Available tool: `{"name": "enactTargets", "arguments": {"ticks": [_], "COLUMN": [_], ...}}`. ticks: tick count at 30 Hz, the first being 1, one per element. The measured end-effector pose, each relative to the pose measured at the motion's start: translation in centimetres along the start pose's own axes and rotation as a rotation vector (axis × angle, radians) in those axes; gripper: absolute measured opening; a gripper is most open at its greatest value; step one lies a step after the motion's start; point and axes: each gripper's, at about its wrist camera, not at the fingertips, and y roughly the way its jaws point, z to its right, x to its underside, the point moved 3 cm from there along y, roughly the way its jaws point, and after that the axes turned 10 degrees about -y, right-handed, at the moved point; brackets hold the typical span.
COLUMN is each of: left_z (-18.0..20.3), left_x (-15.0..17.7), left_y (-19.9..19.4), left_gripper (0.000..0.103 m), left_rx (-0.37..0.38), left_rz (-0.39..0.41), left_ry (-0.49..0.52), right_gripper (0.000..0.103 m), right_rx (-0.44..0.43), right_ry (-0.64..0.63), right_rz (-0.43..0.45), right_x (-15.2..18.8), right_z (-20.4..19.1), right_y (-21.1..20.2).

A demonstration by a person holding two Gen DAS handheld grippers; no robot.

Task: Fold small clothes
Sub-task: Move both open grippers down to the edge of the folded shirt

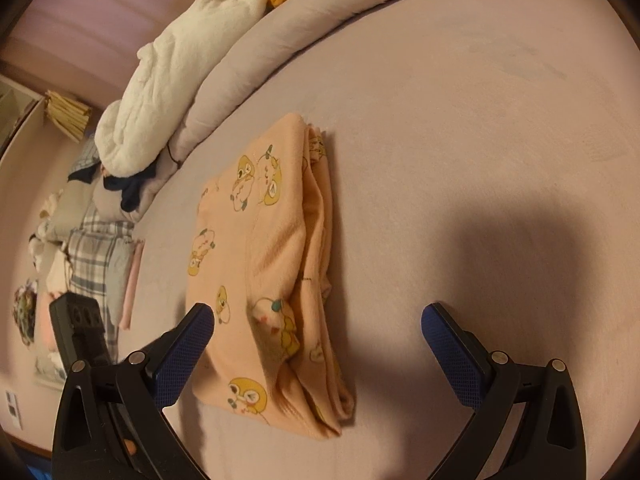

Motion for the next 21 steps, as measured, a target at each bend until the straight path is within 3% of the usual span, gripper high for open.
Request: {"name": "enactTargets", "arguments": {"ticks": [8, 13, 18, 21], "left_z": [0.1, 0.4, 0.6, 0.3], "left_x": [-1.0, -1.8, -2.4, -2.7], "left_y": [0.8, 1.4, 2.1, 2.1], "left_gripper": [0.083, 0.080, 0.075, 0.066], "left_rx": [0.059, 0.081, 0.112, 0.111], "left_rz": [-0.014, -0.018, -0.024, -0.025], "left_ry": [-0.026, -0.044, -0.056, -0.070], "right_gripper": [0.103, 0.103, 0.102, 0.095], "right_rx": [-0.135, -0.189, -0.164, -0.139], "right_ry": [-0.009, 0.024, -0.032, -0.049], "right_rz": [-0.037, -0.037, -0.057, -0.063], "right_x": [-0.8, -1.6, -1.8, -2.1], "right_z": [-1.4, -1.6, -2.9, -3.0], "right_y": [2.3, 3.1, 4.1, 4.4]}}
